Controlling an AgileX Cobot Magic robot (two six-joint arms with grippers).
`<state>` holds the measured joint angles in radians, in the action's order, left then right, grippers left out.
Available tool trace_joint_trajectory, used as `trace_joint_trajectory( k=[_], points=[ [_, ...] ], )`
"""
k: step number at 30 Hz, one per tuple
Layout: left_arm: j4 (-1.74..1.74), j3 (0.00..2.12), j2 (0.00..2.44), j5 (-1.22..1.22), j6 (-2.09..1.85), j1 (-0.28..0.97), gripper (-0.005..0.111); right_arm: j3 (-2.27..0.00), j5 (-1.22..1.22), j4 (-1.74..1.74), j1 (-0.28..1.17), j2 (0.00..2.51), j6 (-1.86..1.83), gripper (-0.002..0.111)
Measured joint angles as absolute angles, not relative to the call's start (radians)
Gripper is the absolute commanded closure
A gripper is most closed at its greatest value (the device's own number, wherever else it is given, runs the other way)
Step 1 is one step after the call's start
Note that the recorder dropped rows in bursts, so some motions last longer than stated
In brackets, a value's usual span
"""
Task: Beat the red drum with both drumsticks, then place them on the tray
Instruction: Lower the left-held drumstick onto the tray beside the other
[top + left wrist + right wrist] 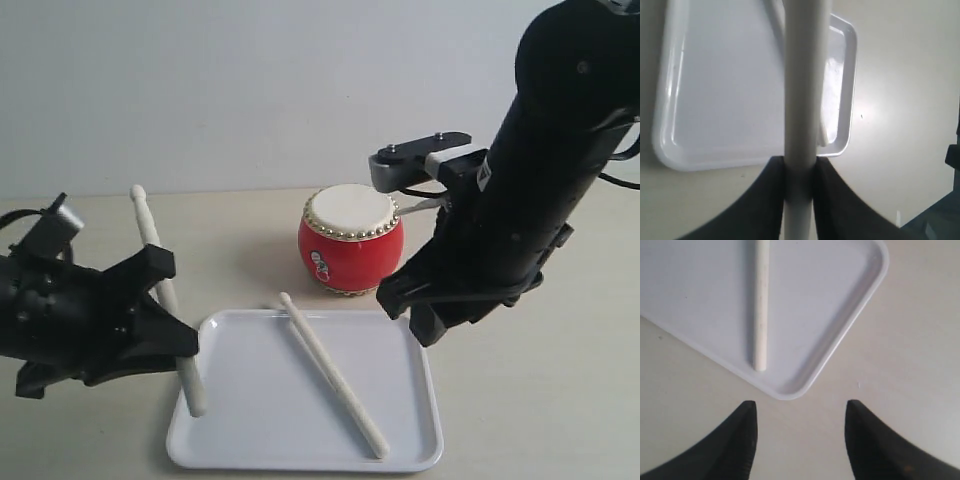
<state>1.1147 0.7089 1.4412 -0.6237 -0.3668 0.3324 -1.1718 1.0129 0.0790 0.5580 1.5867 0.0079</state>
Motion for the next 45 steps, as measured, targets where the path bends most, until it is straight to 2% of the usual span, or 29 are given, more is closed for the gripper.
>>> trace_joint_trajectory(
  k=[3, 7, 18, 32, 45],
  points=[
    [1.115, 0.703, 1.441, -0.501, -0.261, 0.453, 0.107, -1.127, 1.004, 0.060, 0.558, 1.556, 0.000, 0.057],
    [1.045, 0.701, 1.448, -0.406, -0.094, 0.541, 0.107, -1.088, 0.997, 0.043, 0.558, 1.517, 0.000, 0.057],
    [0.935, 0.703, 1.549, -0.405, 0.110, 0.596, 0.107, -1.058, 0.960, 0.033, 0.558, 1.471, 0.000, 0.057],
    [0.698, 0.948, 1.737, -0.531, 0.318, 0.600, 0.107, -1.058, 0.921, 0.031, 0.558, 1.471, 0.000, 0.057],
    [0.688, 1.017, 1.865, -0.567, 0.334, 0.616, 0.107, -1.058, 0.919, 0.031, 0.558, 1.471, 0.000, 0.057]
  ],
)
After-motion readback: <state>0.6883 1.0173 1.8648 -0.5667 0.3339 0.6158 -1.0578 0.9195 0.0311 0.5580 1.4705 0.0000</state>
